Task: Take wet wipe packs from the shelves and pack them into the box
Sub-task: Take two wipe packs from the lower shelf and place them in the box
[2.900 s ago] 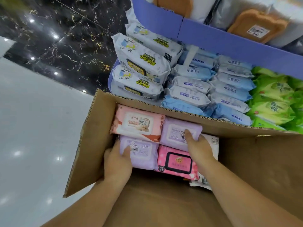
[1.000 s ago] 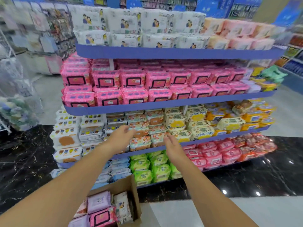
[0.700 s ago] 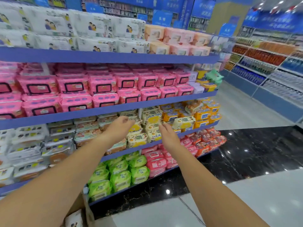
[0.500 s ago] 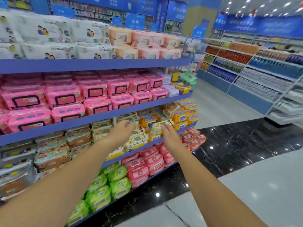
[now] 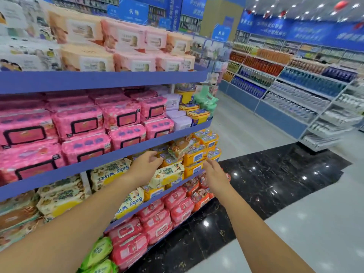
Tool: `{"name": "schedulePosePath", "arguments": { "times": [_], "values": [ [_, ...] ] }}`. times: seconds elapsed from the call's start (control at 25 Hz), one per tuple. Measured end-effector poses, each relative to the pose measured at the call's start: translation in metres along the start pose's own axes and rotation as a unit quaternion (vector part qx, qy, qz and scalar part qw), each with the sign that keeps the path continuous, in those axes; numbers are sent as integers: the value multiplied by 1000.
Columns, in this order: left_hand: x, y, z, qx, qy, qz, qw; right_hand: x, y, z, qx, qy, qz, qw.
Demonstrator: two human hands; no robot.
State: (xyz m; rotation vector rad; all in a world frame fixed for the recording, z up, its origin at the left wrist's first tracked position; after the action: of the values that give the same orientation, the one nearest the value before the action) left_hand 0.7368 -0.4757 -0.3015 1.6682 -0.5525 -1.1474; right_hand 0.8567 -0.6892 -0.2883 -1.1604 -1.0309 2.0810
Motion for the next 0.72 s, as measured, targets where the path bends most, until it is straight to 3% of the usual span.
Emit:
{"name": "schedulePosePath", "arguments": {
  "times": [0.2, 0.52, 0.64, 0.72],
  "values": [
    [45, -49, -94, -62, -21, -25, 998, -9, 5, -129, 10, -43, 48, 998],
    [105, -161, -189, -212, 45, -9, 976, 34, 24, -349, -32, -184, 190, 964],
    [135, -213, -199, -274, -11, -45, 961, 59, 33, -411, -52, -218, 271, 936],
    [151, -243, -211, -283, -64, -124, 949, 74, 32, -448, -111, -209, 361, 902]
  ]
}}
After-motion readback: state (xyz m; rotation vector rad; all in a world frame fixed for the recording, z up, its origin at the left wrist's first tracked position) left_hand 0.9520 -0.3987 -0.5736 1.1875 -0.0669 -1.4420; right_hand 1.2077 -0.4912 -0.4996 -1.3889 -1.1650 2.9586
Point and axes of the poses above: each hand's wrist, its own z-axis away from the middle knuckle, its own x-axis out of the palm, y = z × x, the point moved 10 cm from there along -z, towards the middle knuckle, and after that the axes turned 12 degrees about x, right-handed, at the moved point
